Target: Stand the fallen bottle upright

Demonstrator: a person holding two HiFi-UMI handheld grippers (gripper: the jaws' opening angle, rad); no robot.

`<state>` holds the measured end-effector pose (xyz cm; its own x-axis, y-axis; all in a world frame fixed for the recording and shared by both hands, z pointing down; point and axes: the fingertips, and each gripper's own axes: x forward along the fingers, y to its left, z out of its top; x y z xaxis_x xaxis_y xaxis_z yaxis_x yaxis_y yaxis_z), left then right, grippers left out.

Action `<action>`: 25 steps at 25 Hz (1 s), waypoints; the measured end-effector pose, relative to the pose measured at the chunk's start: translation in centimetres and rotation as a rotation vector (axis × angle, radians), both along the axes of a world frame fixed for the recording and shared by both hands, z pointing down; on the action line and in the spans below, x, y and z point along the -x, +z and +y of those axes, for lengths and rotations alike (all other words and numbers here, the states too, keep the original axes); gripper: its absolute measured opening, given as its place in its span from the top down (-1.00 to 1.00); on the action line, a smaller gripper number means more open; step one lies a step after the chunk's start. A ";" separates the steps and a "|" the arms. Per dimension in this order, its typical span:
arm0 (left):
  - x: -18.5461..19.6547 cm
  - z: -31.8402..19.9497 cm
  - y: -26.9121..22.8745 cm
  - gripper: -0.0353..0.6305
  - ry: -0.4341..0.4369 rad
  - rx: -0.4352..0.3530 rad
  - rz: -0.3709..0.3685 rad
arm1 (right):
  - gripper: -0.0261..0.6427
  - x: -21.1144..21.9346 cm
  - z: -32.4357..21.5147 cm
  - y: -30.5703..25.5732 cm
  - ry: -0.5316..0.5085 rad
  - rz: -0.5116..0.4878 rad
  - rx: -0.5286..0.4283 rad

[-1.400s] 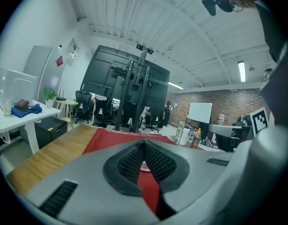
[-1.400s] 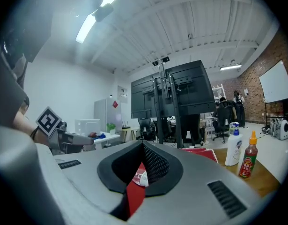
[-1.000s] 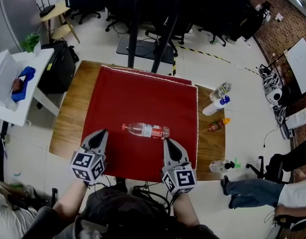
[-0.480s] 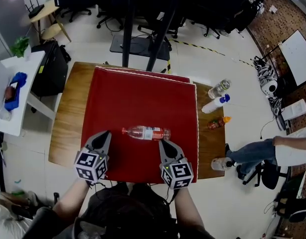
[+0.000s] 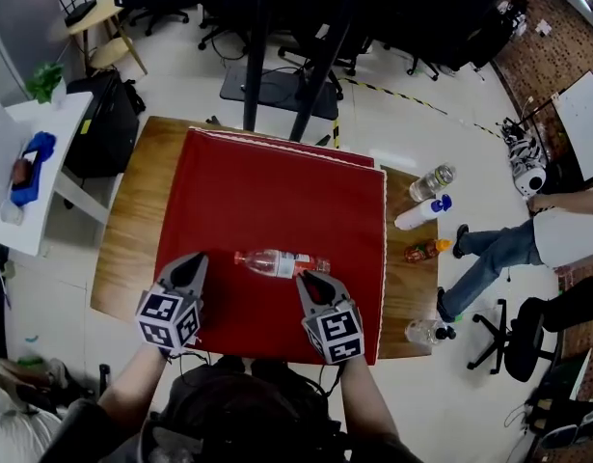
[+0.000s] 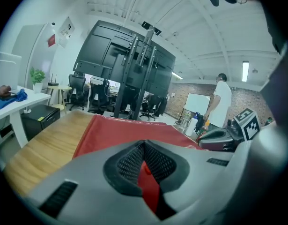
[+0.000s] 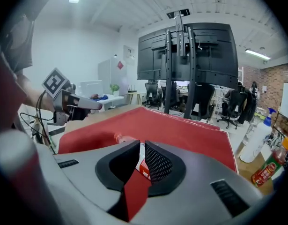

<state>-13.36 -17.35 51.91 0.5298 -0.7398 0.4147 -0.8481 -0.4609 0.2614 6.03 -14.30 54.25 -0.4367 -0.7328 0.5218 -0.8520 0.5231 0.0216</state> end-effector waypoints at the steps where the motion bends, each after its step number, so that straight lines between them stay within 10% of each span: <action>1: 0.0 -0.2 0.0 0.81 -0.006 0.000 -0.002 | 0.80 0.1 -0.2 0.2 -0.020 0.007 0.007; 15: -1.1 -0.9 0.9 0.81 -0.038 0.018 -0.010 | 0.13 1.9 -0.4 2.2 -0.327 0.201 0.105; 25: -0.7 -2.1 1.3 0.81 -0.053 0.032 -0.009 | 0.02 2.4 -1.7 3.4 -0.443 0.329 0.142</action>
<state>-12.68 -19.42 53.22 0.4865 -0.7530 0.4431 -0.8734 -0.4069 0.2675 3.66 -16.04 57.68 -0.4843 -0.4292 0.7624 -0.5107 0.8462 0.1519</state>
